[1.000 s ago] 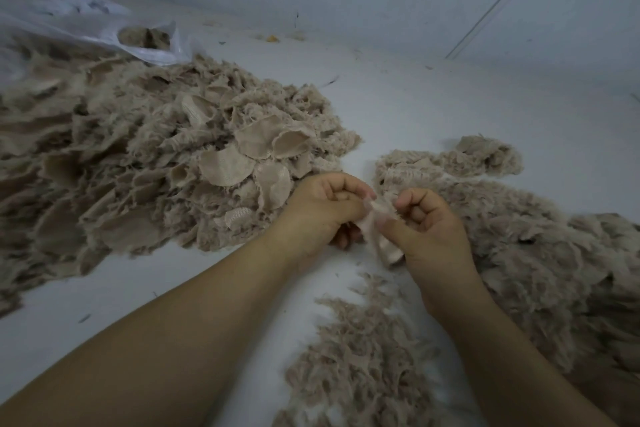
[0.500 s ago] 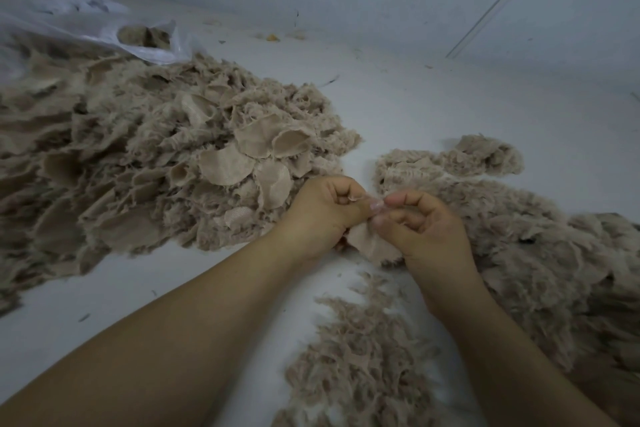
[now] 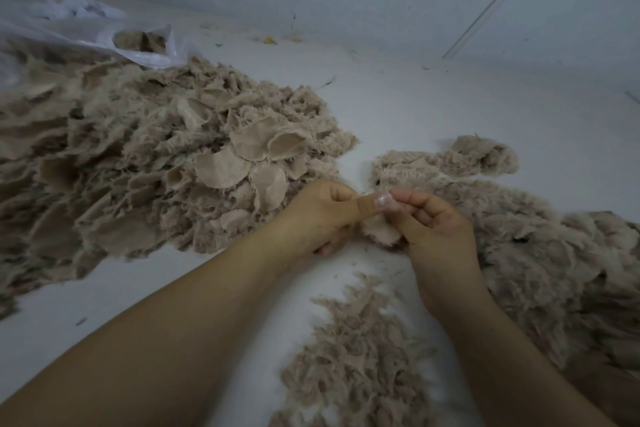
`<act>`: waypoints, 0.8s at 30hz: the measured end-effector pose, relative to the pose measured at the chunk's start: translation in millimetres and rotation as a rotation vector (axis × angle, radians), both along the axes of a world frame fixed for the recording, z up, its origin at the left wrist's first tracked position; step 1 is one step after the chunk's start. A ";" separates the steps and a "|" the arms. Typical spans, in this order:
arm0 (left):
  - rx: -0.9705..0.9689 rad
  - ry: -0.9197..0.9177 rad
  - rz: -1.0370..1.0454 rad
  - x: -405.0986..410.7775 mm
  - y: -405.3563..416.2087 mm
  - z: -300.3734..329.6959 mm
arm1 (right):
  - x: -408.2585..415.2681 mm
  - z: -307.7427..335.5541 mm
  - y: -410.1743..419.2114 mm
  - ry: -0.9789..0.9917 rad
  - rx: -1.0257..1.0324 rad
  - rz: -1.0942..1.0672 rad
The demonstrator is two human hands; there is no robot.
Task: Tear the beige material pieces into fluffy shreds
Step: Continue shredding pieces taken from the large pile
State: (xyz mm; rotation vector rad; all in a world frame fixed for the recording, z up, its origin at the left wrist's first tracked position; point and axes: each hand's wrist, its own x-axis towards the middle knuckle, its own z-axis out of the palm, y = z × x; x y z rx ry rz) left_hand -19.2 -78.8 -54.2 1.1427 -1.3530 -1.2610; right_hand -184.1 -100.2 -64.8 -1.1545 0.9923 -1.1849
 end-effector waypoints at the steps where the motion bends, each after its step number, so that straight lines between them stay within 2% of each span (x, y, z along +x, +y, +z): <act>1: 0.000 -0.008 0.092 -3.7 -2.1 -0.7 | -0.5 0.2 -0.1 -0.024 0.005 0.011; 3: 0.057 -0.022 0.186 -9.3 -4.3 -3.6 | -1.2 0.0 0.0 -0.035 -0.009 0.019; 5: 0.113 -0.018 0.154 -9.7 -3.8 -6.3 | -0.5 -1.1 0.8 -0.015 -0.052 0.013; 7: 0.089 0.007 0.110 -6.5 -3.6 -9.3 | 0.0 -1.1 0.8 0.001 -0.060 -0.026; 11: 0.014 0.047 0.177 -3.0 -5.4 -13.8 | 2.5 1.6 -0.2 -0.010 0.048 -0.042; 15: -0.042 0.066 0.185 -1.9 -5.3 -14.1 | 2.4 0.0 4.6 0.134 -0.063 0.004; 17: -0.056 0.057 0.160 -1.8 -4.7 -14.1 | 1.0 -2.1 3.7 0.160 -0.087 -0.040; 20: -0.022 0.063 0.089 0.6 -4.6 -12.9 | 1.3 -2.2 1.0 0.086 -0.059 -0.098; 24: 0.082 0.035 -0.146 11.3 -2.0 -7.4 | 2.9 -2.4 -0.9 0.016 -0.011 -0.128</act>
